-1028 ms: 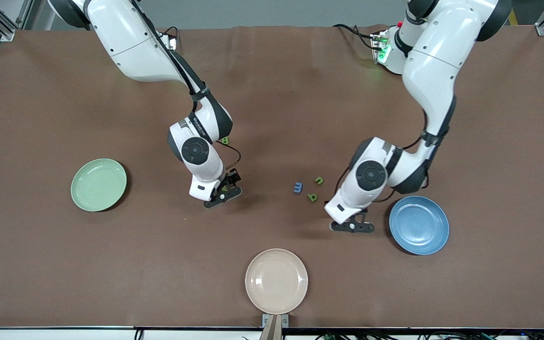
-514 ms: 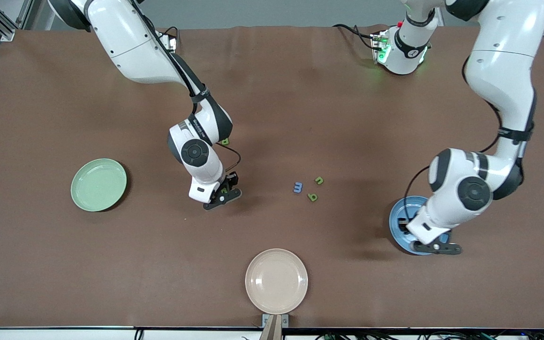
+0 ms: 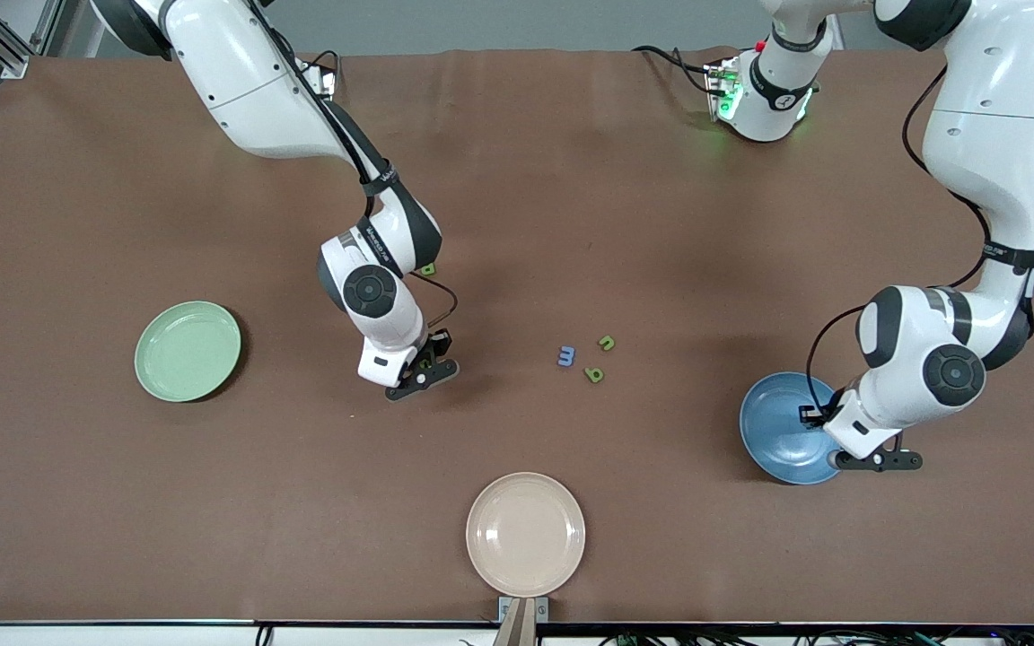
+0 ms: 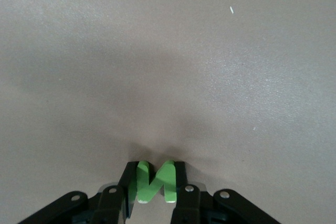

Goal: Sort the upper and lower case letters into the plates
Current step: 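Place the x in the blue plate while the right gripper places the N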

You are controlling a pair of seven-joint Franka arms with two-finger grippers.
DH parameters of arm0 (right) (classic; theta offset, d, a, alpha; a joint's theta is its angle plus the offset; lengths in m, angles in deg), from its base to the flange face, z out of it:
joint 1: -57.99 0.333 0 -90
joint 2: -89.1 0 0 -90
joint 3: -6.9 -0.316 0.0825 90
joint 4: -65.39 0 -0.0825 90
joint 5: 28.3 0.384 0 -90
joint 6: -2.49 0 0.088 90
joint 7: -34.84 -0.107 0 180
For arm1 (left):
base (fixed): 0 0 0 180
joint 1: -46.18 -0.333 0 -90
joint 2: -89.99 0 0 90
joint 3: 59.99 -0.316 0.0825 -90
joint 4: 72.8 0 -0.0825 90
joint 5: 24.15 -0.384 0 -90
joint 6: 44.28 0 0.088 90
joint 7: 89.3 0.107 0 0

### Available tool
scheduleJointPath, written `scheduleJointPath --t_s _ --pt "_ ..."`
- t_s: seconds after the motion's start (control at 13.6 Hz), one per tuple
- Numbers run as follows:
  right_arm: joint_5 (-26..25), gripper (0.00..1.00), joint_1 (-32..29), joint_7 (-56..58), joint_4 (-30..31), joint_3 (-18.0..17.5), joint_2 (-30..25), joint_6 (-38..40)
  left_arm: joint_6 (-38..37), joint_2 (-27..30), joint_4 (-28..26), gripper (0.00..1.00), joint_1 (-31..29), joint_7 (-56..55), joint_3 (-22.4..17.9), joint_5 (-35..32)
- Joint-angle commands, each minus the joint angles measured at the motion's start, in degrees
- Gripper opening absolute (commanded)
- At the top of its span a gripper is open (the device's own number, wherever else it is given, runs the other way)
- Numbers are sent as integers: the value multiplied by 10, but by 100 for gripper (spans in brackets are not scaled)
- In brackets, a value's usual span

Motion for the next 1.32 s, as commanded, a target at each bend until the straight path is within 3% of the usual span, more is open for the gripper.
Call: scheduleJointPath --t_s 0.0,0.07,0.15,0.44,0.66,0.95,1.25 --pt "-7 13 -22 3 9 -8 -31 44 -1 4 -7 62 -3 -3 5 -13" --pt "-7 13 -29 3 9 -8 -61 103 -1 5 -7 92 -6 -3 5 -13" --pt "-7 13 -41 4 11 -8 -91 151 -1 6 -6 100 -5 -3 5 -13" --pt "-7 13 -110 84 124 -8 -233 183 -21 31 0 100 10 -50 16 -7" --pt "-7 13 -207 212 198 -8 -300 181 -45 38 7 100 78 -188 34 -8" --pt "-7 13 -334 395 269 -8 -310 104 -26 18 9 99 191 -371 31 -12" --pt "-7 13 -395 492 339 -8 -292 -30 -1 4 9 96 250 -522 31 -12"
